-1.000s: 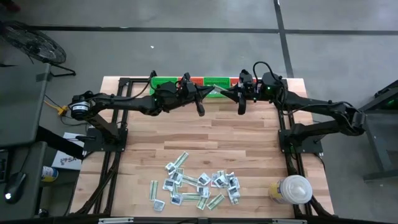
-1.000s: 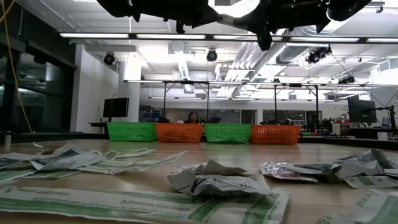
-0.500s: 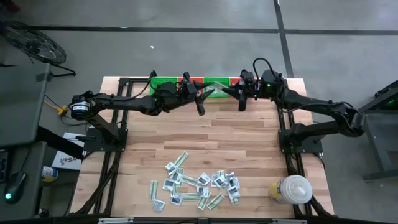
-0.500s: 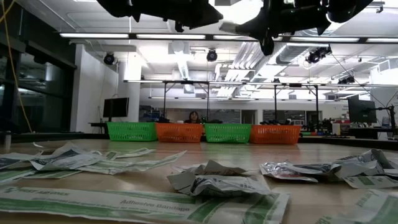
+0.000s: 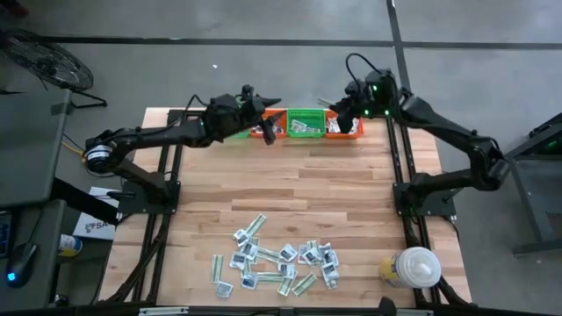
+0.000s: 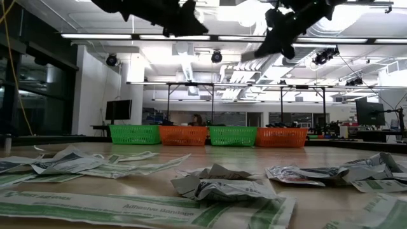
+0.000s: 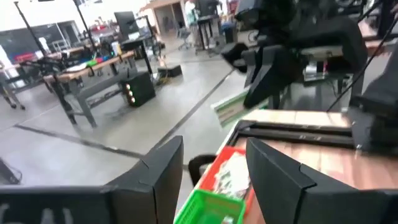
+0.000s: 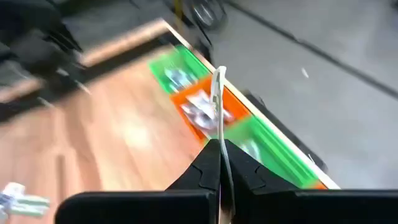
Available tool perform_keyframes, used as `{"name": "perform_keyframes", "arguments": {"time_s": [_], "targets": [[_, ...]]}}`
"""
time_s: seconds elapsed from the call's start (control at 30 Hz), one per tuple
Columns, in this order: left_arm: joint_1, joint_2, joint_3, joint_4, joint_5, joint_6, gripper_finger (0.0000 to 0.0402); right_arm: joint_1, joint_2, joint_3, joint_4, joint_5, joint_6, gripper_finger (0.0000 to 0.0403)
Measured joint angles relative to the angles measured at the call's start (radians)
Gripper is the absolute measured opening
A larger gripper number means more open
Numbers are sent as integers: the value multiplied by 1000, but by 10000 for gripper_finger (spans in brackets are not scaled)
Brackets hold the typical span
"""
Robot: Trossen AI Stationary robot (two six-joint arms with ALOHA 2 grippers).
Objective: Pick & Place First Aid Supplies
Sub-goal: Put the green bandage pack in the right orange bin
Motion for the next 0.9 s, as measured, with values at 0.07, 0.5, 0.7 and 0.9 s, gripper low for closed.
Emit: {"name": "perform_keyframes", "arguments": {"time_s": [0.07, 0.5, 0.7, 0.9], "targets": [[40, -6, 0, -34, 35, 6, 172, -26, 43, 58, -95, 14, -4, 0], [319, -10, 0, -102, 304, 134, 172, -183, 341, 283, -457, 52, 147, 0], [442, -10, -1, -124, 401, 191, 172, -220, 443, 288, -507, 21, 214, 0], [540, -9, -1, -131, 488, 234, 172, -224, 511, 288, -513, -37, 271, 0]]}}
